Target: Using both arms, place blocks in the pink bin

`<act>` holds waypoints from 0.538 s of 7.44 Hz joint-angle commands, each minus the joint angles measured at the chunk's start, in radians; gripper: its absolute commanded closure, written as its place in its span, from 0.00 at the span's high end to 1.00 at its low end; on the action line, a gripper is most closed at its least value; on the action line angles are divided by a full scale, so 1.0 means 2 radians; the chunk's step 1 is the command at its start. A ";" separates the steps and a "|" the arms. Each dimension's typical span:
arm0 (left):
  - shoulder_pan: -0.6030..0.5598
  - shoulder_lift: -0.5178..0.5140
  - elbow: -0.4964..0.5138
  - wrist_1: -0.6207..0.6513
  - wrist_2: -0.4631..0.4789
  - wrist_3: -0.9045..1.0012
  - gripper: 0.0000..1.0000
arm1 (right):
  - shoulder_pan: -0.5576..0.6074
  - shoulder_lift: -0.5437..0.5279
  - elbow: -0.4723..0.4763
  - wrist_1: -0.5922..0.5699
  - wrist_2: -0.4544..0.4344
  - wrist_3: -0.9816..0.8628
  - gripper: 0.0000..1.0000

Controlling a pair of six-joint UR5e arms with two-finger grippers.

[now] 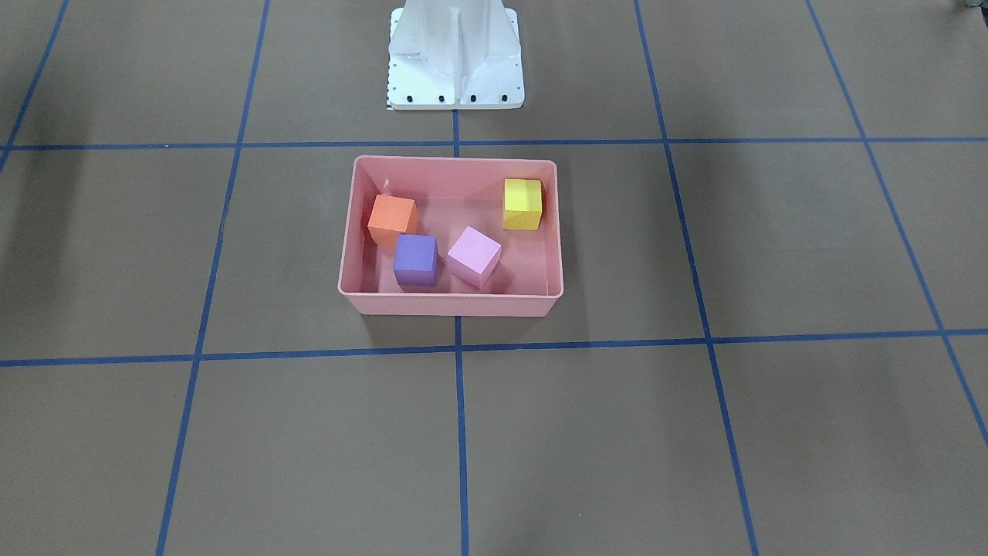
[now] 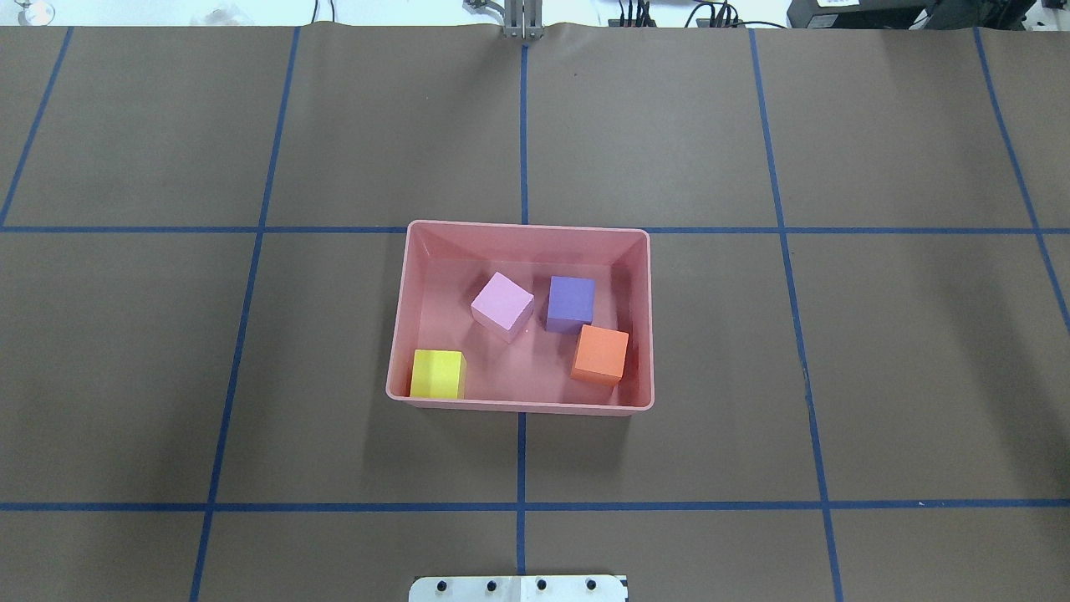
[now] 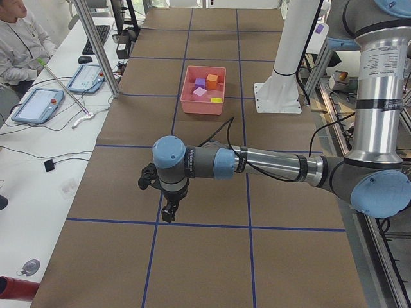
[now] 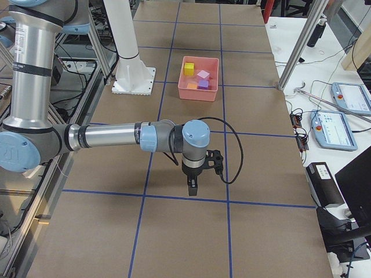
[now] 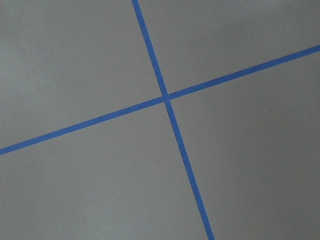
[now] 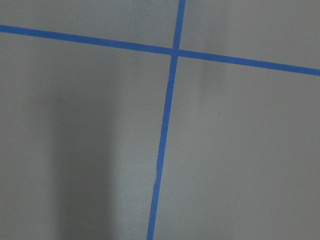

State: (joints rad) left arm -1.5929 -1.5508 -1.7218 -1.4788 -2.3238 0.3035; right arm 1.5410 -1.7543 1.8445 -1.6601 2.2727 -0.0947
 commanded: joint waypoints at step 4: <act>0.001 0.005 0.000 0.000 0.000 0.000 1.00 | 0.000 -0.001 -0.009 0.007 0.002 0.001 1.00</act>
State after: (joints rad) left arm -1.5908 -1.5422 -1.7218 -1.4788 -2.3240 0.3037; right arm 1.5416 -1.7572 1.8282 -1.6462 2.2762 -0.0920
